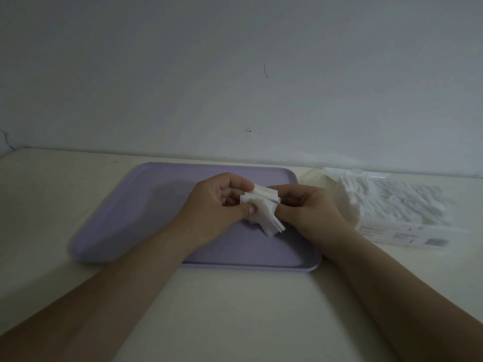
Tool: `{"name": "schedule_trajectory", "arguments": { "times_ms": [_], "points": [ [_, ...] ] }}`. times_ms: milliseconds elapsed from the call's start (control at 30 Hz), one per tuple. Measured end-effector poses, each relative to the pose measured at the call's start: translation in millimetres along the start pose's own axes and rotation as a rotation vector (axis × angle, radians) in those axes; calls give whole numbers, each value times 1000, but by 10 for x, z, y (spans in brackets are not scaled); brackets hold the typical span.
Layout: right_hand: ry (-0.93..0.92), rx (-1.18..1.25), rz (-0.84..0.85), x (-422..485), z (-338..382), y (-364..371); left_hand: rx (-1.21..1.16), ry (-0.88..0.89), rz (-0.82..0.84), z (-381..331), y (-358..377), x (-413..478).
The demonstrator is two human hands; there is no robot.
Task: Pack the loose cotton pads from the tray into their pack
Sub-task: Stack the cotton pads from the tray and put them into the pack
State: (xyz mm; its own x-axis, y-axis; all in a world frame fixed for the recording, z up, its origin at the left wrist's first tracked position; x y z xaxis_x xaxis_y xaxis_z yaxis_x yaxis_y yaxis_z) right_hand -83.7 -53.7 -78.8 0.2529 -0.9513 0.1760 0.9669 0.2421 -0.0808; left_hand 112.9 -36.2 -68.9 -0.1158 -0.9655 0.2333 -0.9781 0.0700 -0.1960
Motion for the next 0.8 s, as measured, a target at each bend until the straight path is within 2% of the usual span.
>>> {"name": "schedule_trajectory", "arguments": {
  "times_ms": [133, 300, 633, 800],
  "points": [
    [-9, 32, 43, 7, -23, 19, 50, 51, -46, -15, 3, -2],
    [-11, 80, 48, 11, -13, 36, 302, 156, -131, -6, 15, -9],
    [56, 130, 126, -11, 43, 25, 399, 207, -150, 17, 60, -10],
    [43, 141, 103, -5, 10, 40, 421, 267, -131, -59, 80, -46]
  ]
}}
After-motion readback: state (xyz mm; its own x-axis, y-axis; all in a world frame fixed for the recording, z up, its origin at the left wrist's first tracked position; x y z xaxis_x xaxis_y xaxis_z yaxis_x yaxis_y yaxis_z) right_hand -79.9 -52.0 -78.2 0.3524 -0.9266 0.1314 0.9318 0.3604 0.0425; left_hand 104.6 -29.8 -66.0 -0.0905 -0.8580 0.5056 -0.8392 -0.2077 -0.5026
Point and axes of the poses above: each hand's wrist, its own x-axis towards the middle knuckle, its own y-axis out of the palm, z = x × y, the point moved 4 cm from there along x, towards the middle knuckle, and after that the axes turned 1 degree about x, right-handed, at the moved point
